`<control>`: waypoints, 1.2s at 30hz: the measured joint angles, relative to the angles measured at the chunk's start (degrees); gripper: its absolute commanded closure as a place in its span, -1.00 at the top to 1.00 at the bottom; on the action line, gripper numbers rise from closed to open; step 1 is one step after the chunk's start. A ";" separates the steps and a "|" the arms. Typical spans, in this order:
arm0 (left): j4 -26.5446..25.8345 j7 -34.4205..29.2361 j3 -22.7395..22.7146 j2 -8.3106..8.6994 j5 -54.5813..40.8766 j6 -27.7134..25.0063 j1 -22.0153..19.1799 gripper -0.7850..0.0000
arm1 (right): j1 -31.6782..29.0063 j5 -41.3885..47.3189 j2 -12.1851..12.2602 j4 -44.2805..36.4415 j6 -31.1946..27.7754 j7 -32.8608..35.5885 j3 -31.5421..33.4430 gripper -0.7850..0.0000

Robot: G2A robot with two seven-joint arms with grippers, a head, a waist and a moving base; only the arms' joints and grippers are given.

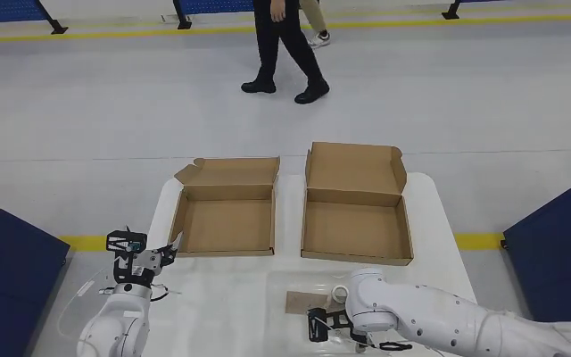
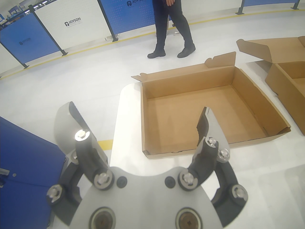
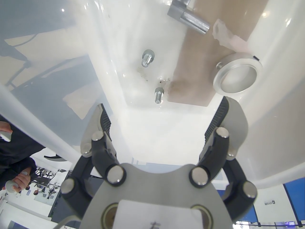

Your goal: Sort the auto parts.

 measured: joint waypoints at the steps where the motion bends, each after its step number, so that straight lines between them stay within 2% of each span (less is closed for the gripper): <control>1: 0.00 0.00 0.00 0.00 0.00 0.00 0.00 1.00 | -0.10 -0.07 -0.01 -0.05 0.11 0.18 0.10 0.26; 3: 0.00 0.00 0.00 0.00 0.00 0.00 0.00 1.00 | -0.30 -0.22 -0.01 -0.13 0.24 0.53 0.29 0.02; 4: 0.00 0.00 0.00 0.00 0.00 0.00 0.00 1.00 | -0.36 -0.30 -0.01 -0.15 0.32 0.66 0.31 -0.02; 36: 0.00 0.00 0.00 0.00 0.00 0.00 0.00 1.00 | -0.76 -0.59 -1.21 3.12 -1.08 -0.75 -0.10 -0.27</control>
